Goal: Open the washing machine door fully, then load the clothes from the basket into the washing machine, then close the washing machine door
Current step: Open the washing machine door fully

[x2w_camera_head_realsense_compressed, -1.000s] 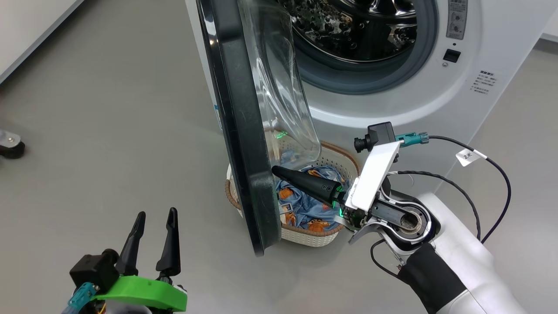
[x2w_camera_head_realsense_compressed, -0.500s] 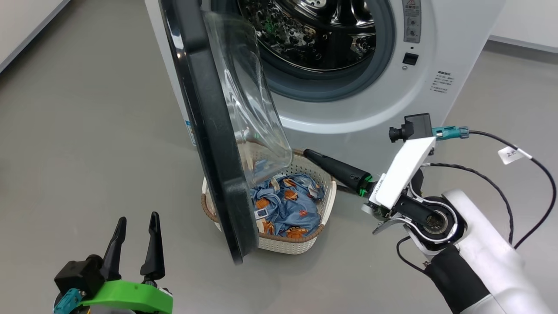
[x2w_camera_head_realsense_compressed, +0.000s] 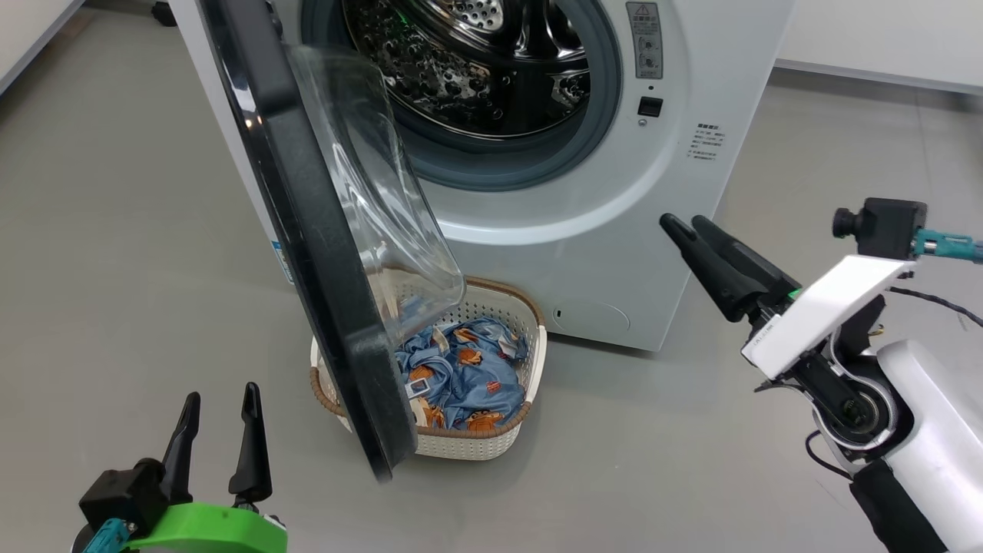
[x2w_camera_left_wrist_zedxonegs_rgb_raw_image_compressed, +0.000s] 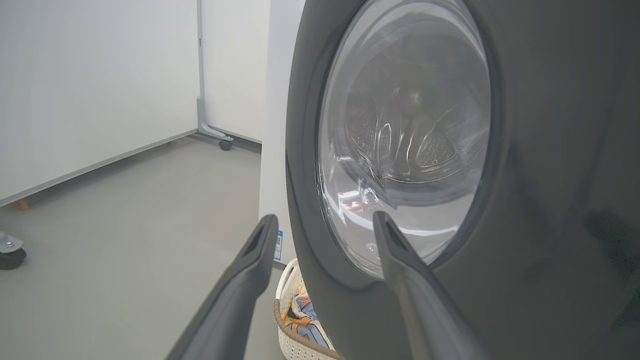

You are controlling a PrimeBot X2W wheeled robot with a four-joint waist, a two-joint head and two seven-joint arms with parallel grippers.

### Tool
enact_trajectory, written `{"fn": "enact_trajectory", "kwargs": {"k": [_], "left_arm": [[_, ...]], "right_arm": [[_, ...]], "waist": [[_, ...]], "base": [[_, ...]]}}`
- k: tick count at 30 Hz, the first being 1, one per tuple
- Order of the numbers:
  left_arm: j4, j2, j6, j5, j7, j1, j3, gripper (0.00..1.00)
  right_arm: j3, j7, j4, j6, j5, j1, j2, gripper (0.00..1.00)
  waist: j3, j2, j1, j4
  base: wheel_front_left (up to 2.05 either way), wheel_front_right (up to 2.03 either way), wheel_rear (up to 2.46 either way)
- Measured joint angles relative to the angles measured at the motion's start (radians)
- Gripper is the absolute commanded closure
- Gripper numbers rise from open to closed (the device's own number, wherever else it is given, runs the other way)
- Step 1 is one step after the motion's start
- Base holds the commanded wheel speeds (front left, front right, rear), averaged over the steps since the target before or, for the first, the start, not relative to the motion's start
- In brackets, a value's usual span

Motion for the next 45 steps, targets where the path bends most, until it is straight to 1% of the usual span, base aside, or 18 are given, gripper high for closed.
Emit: {"fn": "enact_trajectory", "kwargs": {"k": [5,9,14,17,22,25,26,31,33,35,37,39,45], "left_arm": [[0.000,0.000,0.000,0.017,0.000,0.005,0.010,0.00],[-0.002,0.000,0.000,0.023,0.000,0.006,0.016,0.00],[-0.004,0.000,0.000,0.027,0.000,0.006,0.019,0.00],[-0.006,0.000,0.000,0.027,0.000,0.006,0.020,0.00],[-0.013,0.000,0.000,0.027,0.000,0.007,0.019,0.00],[-0.018,0.000,0.000,0.026,0.000,0.007,0.019,0.00],[-0.020,0.000,0.000,0.026,0.000,0.007,0.020,0.00],[-0.025,0.000,0.000,0.026,0.000,0.007,0.031,0.00],[-0.025,0.000,0.000,0.026,0.000,0.007,0.035,0.00],[-0.025,0.000,0.000,0.026,0.000,0.007,0.042,0.00],[-0.026,0.000,0.000,0.026,0.000,0.007,0.045,0.00],[-0.026,0.000,0.000,0.026,0.000,0.007,0.047,0.00],[-0.026,0.000,0.000,0.026,0.000,0.009,0.049,0.00]], "right_arm": [[0.000,-0.143,-0.005,0.000,-0.098,0.045,-0.054,0.00],[0.005,-0.246,-0.005,0.000,-0.150,0.092,-0.071,0.00],[0.003,-0.365,0.009,0.000,-0.181,0.149,-0.088,0.00],[-0.005,-0.428,0.027,0.000,-0.223,0.178,-0.111,0.00],[-0.046,-0.427,0.071,0.000,-0.322,0.221,-0.151,0.00],[-0.098,-0.425,0.102,-0.002,-0.370,0.255,-0.154,0.00],[-0.114,-0.424,0.106,-0.009,-0.391,0.266,-0.154,0.00],[-0.295,-0.416,0.064,-0.063,-0.523,0.284,-0.109,0.00],[-0.351,-0.416,0.044,-0.073,-0.553,0.302,-0.081,0.00],[-0.384,-0.416,0.032,-0.084,-0.605,0.331,-0.069,0.00],[-0.424,-0.416,0.022,-0.095,-0.629,0.363,-0.045,0.00],[-0.441,-0.416,0.012,-0.097,-0.667,0.393,-0.028,0.00],[-0.479,-0.416,-0.012,-0.096,-0.718,0.448,0.035,0.00]], "waist": [[-0.003,0.0000,0.0000,-0.035],[-0.002,0.0000,0.0000,-0.066],[0.001,0.0000,0.0000,-0.103],[0.004,0.0000,0.0000,-0.123],[0.013,0.0000,0.0000,-0.148],[0.020,0.0000,0.0000,-0.158],[0.023,0.0000,0.0000,-0.160],[0.036,0.0000,0.0000,-0.171],[0.039,0.0000,0.0001,-0.173],[0.041,0.0000,0.0000,-0.175],[0.043,0.0000,0.0000,-0.176],[0.043,0.0000,0.0000,-0.177],[0.042,0.0000,0.0000,-0.179]], "base": [[0.00,0.00,0.00],[0.00,0.00,0.00],[0.00,0.00,0.00],[0.00,0.00,0.00],[0.00,0.00,0.00],[0.00,0.00,0.00],[0.00,0.00,0.00],[0.00,0.00,0.00],[0.00,0.00,0.00],[0.00,0.00,0.00],[0.00,0.00,0.00],[0.00,0.00,0.00],[0.00,0.00,0.00]]}}
